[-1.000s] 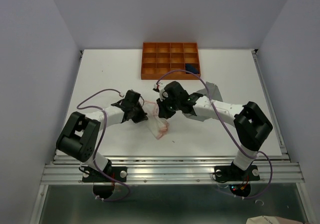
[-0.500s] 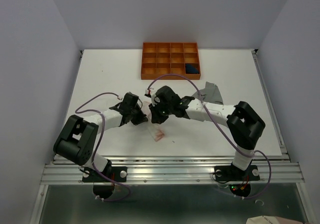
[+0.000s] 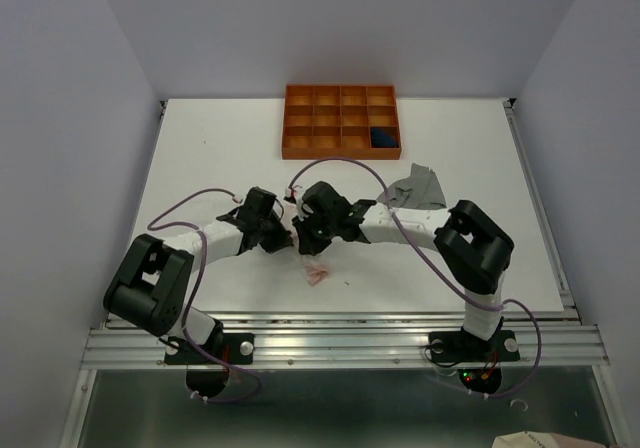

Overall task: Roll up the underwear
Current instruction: Fold the underwear

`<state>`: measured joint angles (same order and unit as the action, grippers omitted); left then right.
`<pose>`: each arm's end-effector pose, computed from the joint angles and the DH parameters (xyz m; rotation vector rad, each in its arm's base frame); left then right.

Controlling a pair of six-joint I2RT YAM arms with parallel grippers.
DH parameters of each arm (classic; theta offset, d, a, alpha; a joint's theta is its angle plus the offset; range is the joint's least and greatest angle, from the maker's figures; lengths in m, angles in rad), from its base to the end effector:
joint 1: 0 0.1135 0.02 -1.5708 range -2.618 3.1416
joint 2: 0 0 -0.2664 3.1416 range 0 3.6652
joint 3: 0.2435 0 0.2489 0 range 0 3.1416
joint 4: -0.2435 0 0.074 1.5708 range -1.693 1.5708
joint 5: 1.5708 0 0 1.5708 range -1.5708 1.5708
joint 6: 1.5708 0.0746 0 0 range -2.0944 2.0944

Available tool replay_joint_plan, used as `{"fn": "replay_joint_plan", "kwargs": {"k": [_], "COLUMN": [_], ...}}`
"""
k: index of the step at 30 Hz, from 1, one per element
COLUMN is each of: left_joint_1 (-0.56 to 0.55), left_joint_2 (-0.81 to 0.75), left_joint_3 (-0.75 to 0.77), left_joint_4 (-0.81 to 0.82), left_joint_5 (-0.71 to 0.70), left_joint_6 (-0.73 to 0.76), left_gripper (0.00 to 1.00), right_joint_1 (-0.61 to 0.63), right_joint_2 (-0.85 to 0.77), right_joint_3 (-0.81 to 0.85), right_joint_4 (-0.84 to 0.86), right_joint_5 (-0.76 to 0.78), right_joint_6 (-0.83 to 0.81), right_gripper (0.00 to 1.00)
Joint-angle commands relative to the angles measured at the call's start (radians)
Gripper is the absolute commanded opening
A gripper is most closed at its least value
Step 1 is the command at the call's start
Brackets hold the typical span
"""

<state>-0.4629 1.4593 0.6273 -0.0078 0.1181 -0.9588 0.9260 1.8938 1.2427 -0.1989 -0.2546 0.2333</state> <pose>0.2611 -0.1402 0.1298 -0.5719 2.4950 -0.7537 0.2432 0.3546 0.1576 -0.9840 2.3632 0.8016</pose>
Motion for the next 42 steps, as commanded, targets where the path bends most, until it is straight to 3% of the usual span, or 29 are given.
{"fn": "replay_joint_plan", "kwargs": {"k": [1, 10, 21, 26, 30, 31, 34, 38, 42], "left_joint_1": [0.000, 0.012, 0.036, 0.049, 0.055, 0.055, 0.055, 0.056, 0.055], "left_joint_2": [-0.060, -0.086, -0.204, -0.254, -0.270, -0.274, -0.289, -0.306, -0.323], "left_joint_3": [-0.012, 0.002, 0.086, 0.091, 0.094, 0.094, 0.089, 0.066, 0.023], "left_joint_4": [-0.058, -0.099, -0.273, -0.287, -0.287, -0.287, -0.281, -0.270, -0.225], "left_joint_5": [-0.032, -0.051, -0.204, -0.210, -0.207, -0.206, -0.195, -0.161, -0.123], "left_joint_6": [-0.017, -0.035, -0.037, -0.015, 0.000, 0.002, 0.008, 0.011, 0.009], "left_gripper": [0.00, 0.00, 0.02, 0.04, 0.04, 0.04, 0.04, 0.04, 0.04], "right_joint_1": [0.033, 0.053, 0.062, 0.071, 0.071, 0.071, 0.071, 0.071, 0.071], "right_joint_2": [0.007, 0.042, 0.105, 0.105, 0.042, 0.004, -0.074, -0.160, -0.229], "right_joint_3": [0.003, -0.014, -0.051, -0.051, -0.039, -0.035, -0.032, -0.038, -0.061], "right_joint_4": [0.095, 0.135, 0.187, 0.227, 0.214, 0.214, 0.213, 0.204, 0.161], "right_joint_5": [-0.020, -0.025, -0.020, -0.046, -0.048, -0.049, -0.057, -0.031, 0.075], "right_joint_6": [0.011, 0.006, 0.011, -0.012, -0.045, -0.057, -0.064, -0.055, -0.042], "right_gripper": [0.02, 0.02, 0.11, 0.23, 0.38, 0.46, 0.54, 0.59, 0.57]}}
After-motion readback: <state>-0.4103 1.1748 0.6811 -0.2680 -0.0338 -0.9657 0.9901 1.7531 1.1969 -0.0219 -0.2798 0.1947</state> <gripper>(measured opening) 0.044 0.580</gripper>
